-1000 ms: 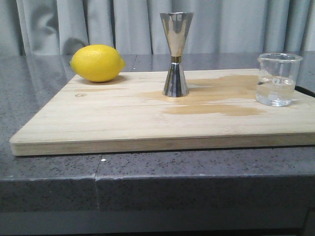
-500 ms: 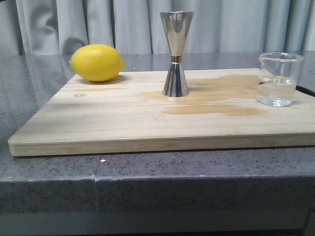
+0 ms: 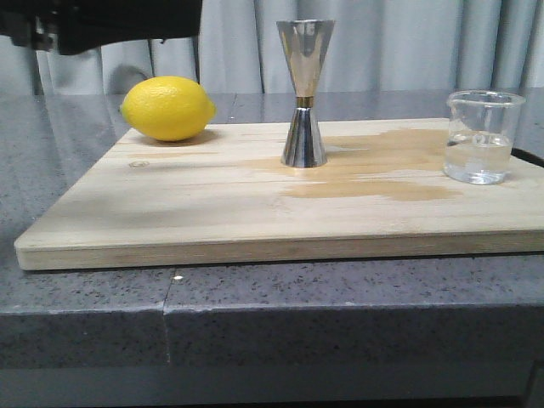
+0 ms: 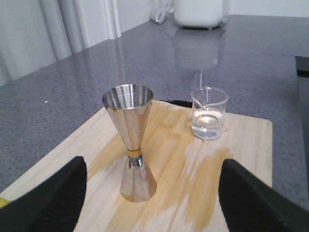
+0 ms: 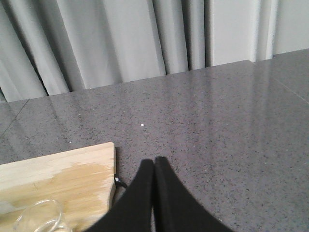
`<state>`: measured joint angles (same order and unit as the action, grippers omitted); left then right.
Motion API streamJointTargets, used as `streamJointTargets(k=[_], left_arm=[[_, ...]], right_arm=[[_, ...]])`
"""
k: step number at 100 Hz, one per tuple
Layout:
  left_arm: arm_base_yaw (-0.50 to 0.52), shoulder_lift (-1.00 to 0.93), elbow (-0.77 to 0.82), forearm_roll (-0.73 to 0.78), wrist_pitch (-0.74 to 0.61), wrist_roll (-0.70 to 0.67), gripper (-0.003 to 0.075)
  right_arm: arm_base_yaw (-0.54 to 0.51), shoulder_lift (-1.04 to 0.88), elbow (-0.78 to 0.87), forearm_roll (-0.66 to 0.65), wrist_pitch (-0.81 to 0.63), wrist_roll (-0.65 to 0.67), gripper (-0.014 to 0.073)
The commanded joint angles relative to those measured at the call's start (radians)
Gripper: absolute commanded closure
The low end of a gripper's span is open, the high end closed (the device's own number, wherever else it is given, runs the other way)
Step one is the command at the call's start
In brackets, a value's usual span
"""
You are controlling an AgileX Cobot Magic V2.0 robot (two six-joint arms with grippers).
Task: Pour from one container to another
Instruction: 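Reach the left gripper forward and close it around the steel jigger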
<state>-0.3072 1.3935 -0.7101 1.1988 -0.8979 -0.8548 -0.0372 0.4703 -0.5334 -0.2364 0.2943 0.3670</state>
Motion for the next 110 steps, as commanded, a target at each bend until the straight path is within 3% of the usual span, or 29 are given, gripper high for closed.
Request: streamJointTargets(k=[1, 37, 74, 110], left_arm=[[-0.049, 0.024, -0.031, -0.204, -0.021, 0.089, 0.0194], [-0.179, 0.215, -0.035, -0.489, -0.032, 0.280, 0.0194], [-0.258, 0.337, -0.144, -0.539, -0.026, 0.299, 0.0195], [-0.269, 0.405, -0.229, -0.539, -0.021, 0.301, 0.0207]], right_arm=[[-0.003, 0.019, -0.036, -0.015, -0.084, -0.013, 0.0665], [-0.003, 0.019, -0.036, -0.015, -0.084, -0.013, 0.0665], [-0.003, 0.019, -0.036, -0.015, -0.084, -0.013, 0.0665], [-0.003, 0.019, -0.036, -0.015, -0.084, -0.013, 0.0665]])
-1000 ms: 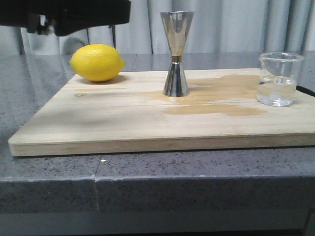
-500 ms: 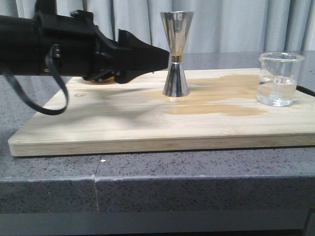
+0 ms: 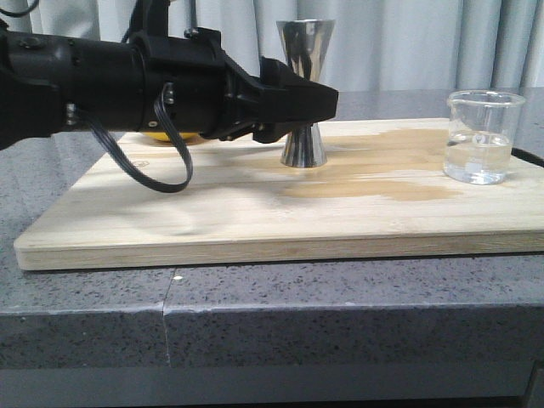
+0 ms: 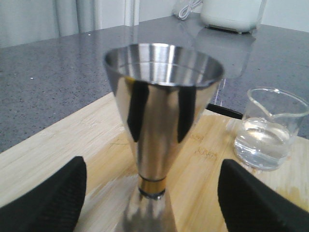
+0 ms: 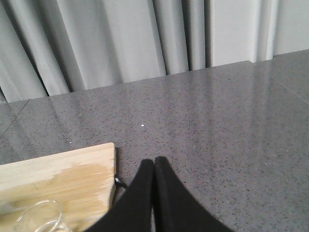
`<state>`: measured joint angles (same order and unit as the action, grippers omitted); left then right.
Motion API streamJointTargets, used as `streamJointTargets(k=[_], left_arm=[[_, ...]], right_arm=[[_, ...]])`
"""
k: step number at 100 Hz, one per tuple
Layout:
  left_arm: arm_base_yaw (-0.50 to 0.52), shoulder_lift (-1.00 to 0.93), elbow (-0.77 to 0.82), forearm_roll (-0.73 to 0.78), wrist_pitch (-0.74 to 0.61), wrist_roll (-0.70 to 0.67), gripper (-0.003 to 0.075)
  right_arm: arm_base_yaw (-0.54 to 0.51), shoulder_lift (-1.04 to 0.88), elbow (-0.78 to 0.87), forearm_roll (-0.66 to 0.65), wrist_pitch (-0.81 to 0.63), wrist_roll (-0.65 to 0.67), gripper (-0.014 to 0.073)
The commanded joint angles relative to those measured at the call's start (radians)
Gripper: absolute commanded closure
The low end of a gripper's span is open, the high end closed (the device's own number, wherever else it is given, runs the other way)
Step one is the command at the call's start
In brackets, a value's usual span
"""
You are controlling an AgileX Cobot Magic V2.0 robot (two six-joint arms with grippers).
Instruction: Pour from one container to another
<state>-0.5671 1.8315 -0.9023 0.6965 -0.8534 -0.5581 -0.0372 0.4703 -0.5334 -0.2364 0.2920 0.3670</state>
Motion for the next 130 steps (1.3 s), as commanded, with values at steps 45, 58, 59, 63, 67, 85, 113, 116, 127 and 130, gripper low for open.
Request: streamJointTargets(k=[45, 58, 59, 63, 67, 85, 113, 116, 127, 130], left_arm=[[-0.026, -0.030, -0.043, -0.027, -0.081, 0.004, 0.0541], [-0.026, -0.030, -0.043, -0.021, -0.086, 0.004, 0.0587], [-0.026, -0.030, -0.043, -0.021, -0.088, 0.004, 0.0587], [-0.026, -0.030, -0.043, -0.021, -0.092, 0.004, 0.0587], [-0.026, -0.030, -0.043, -0.021, -0.100, 0.004, 0.0587], [-0.026, -0.030, -0.043, -0.021, -0.134, 0.004, 0.0587], [-0.026, -0.030, -0.043, 0.024, -0.250, 0.000, 0.0587], [-0.026, -0.030, -0.043, 0.049, -0.249, -0.001, 0.0587], [-0.026, -0.042, -0.043, 0.130, -0.244, -0.047, 0.0587], [-0.026, -0.044, -0.043, 0.145, -0.238, -0.079, 0.0587]], right_arm=[[-0.003, 0.019, -0.036, -0.015, -0.081, -0.013, 0.0665], [-0.003, 0.019, -0.036, -0.015, -0.081, -0.013, 0.0665], [-0.003, 0.019, -0.036, -0.015, -0.081, -0.013, 0.0665], [-0.003, 0.019, -0.036, -0.015, -0.081, -0.013, 0.0665], [-0.003, 0.019, -0.036, -0.015, -0.081, -0.013, 0.0665], [-0.003, 0.019, -0.036, -0.015, -0.081, -0.013, 0.0665], [-0.003, 0.019, -0.036, -0.015, -0.083, -0.013, 0.0665], [-0.003, 0.019, -0.036, -0.011, -0.087, -0.013, 0.0665], [0.001, 0.019, -0.036, 0.005, -0.102, -0.013, 0.0665], [0.006, 0.021, -0.036, 0.005, -0.102, -0.013, 0.0665]])
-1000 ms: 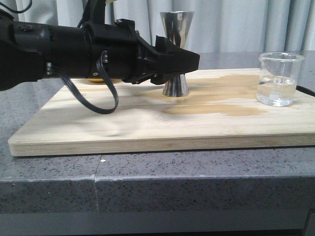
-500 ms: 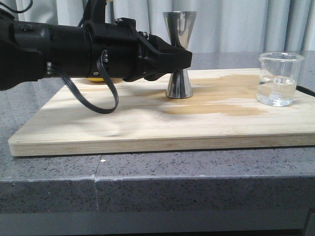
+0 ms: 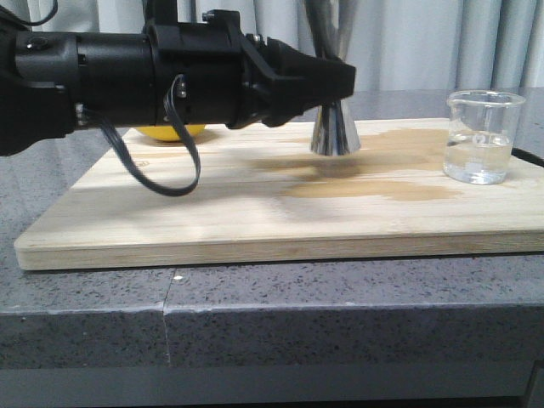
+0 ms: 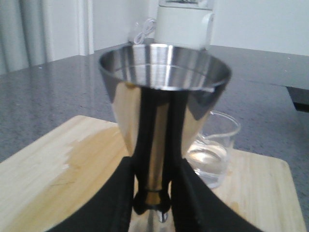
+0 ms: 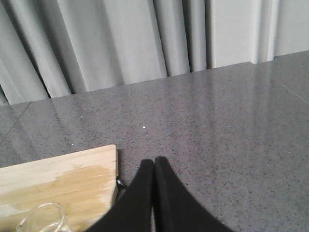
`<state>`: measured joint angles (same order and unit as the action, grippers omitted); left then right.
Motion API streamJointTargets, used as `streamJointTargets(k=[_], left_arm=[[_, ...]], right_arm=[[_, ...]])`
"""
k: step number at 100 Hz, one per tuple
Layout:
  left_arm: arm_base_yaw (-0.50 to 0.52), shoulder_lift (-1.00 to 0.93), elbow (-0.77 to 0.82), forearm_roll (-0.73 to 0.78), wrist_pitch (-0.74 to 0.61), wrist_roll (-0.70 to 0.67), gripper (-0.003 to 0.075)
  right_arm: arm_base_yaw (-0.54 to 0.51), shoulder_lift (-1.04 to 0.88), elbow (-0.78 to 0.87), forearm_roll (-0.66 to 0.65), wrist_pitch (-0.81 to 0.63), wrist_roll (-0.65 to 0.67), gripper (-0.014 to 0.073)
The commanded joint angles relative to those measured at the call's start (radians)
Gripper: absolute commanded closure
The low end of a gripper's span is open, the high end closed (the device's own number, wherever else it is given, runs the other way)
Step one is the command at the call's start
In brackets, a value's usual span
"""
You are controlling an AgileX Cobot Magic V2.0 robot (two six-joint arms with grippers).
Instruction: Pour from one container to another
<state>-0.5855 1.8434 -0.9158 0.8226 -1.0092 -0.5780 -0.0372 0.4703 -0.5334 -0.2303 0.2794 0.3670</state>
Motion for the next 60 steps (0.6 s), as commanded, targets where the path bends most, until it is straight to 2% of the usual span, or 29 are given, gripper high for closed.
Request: streamJointTargets(k=[1, 13, 27, 48, 53, 60], left_arm=[[-0.007, -0.059, -0.029, 0.020, -0.079, -0.065, 0.0587], [-0.005, -0.088, -0.029, 0.061, -0.037, -0.124, 0.0587], [-0.005, -0.144, -0.029, 0.079, 0.031, -0.193, 0.0587], [-0.005, -0.245, -0.029, 0.102, 0.064, -0.230, 0.0587], [-0.004, -0.266, -0.029, 0.102, 0.079, -0.246, 0.0587], [-0.004, -0.292, -0.029, 0.110, 0.102, -0.250, 0.0587]], right_arm=[[0.008, 0.021, -0.036, -0.001, -0.089, -0.013, 0.0665], [0.065, 0.026, -0.005, -0.001, -0.139, -0.013, 0.0665], [0.151, 0.028, 0.094, -0.035, -0.322, -0.013, 0.0665], [0.173, 0.093, 0.234, -0.058, -0.493, -0.013, 0.0655], [0.173, 0.121, 0.255, -0.058, -0.528, -0.013, 0.0627], [0.173, 0.162, 0.273, -0.058, -0.578, -0.013, 0.0534]])
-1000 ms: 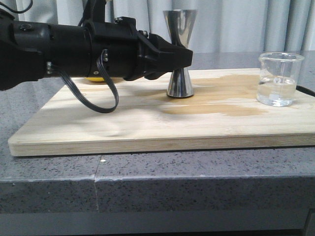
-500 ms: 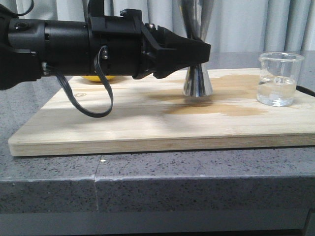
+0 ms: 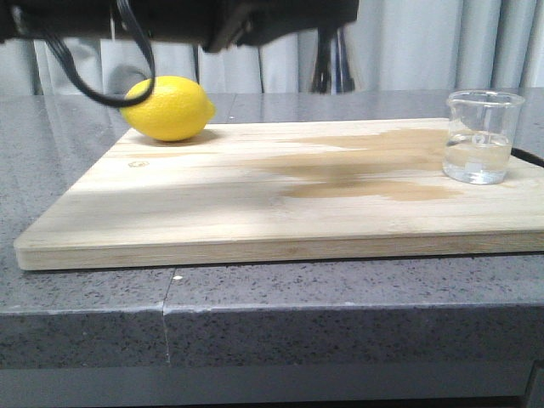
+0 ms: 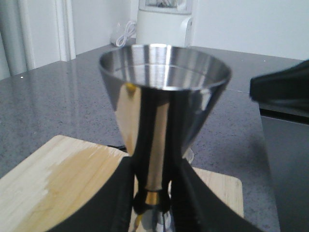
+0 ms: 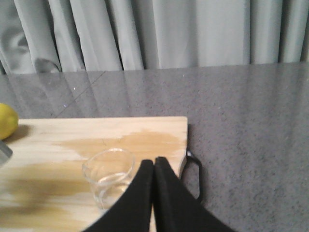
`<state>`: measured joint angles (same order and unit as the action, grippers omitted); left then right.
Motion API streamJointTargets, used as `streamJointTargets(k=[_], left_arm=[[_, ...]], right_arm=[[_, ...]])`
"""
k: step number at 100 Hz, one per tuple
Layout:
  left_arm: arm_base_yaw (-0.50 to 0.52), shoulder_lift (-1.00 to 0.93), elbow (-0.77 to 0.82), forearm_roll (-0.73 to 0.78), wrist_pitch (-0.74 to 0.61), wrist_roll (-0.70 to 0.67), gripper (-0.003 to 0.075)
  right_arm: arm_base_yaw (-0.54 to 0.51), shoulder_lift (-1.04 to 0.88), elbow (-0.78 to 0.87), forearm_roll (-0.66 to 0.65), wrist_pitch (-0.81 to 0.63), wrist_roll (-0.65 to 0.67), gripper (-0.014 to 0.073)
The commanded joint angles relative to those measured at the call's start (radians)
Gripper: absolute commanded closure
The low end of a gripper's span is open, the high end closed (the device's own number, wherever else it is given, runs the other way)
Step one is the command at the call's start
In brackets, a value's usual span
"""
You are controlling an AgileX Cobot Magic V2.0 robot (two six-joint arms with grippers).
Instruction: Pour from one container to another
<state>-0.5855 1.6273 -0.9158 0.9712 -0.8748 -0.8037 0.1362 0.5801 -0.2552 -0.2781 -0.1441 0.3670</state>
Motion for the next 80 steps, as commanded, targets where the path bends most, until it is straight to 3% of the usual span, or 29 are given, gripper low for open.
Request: streamJointTargets(k=[1, 15, 24, 33, 50, 58, 80], left_arm=[[-0.004, -0.078, -0.029, -0.039, -0.030, -0.024, 0.0587], [-0.004, -0.113, -0.029, -0.023, 0.003, -0.048, 0.0587], [-0.004, -0.122, -0.029, -0.018, 0.003, -0.048, 0.0587], [-0.004, -0.124, -0.029, -0.019, 0.003, -0.054, 0.0587], [-0.004, -0.124, -0.029, -0.019, 0.003, -0.071, 0.0587], [-0.004, -0.124, -0.029, -0.019, 0.003, -0.076, 0.0587], [-0.004, -0.124, -0.029, -0.010, 0.003, -0.100, 0.0587]], right_arm=[[-0.001, 0.056, -0.003, -0.010, -0.162, -0.013, 0.0508], [-0.001, 0.130, -0.003, -0.012, -0.204, -0.013, 0.0215], [-0.001, 0.179, -0.001, -0.014, -0.218, -0.013, 0.0117], [0.001, 0.240, 0.001, -0.053, -0.250, -0.013, 0.0118], [0.001, 0.362, 0.037, -0.095, -0.494, -0.013, 0.0118], [0.001, 0.418, 0.038, -0.094, -0.542, -0.013, 0.0118], [0.001, 0.548, 0.038, -0.086, -0.689, -0.118, 0.0118]])
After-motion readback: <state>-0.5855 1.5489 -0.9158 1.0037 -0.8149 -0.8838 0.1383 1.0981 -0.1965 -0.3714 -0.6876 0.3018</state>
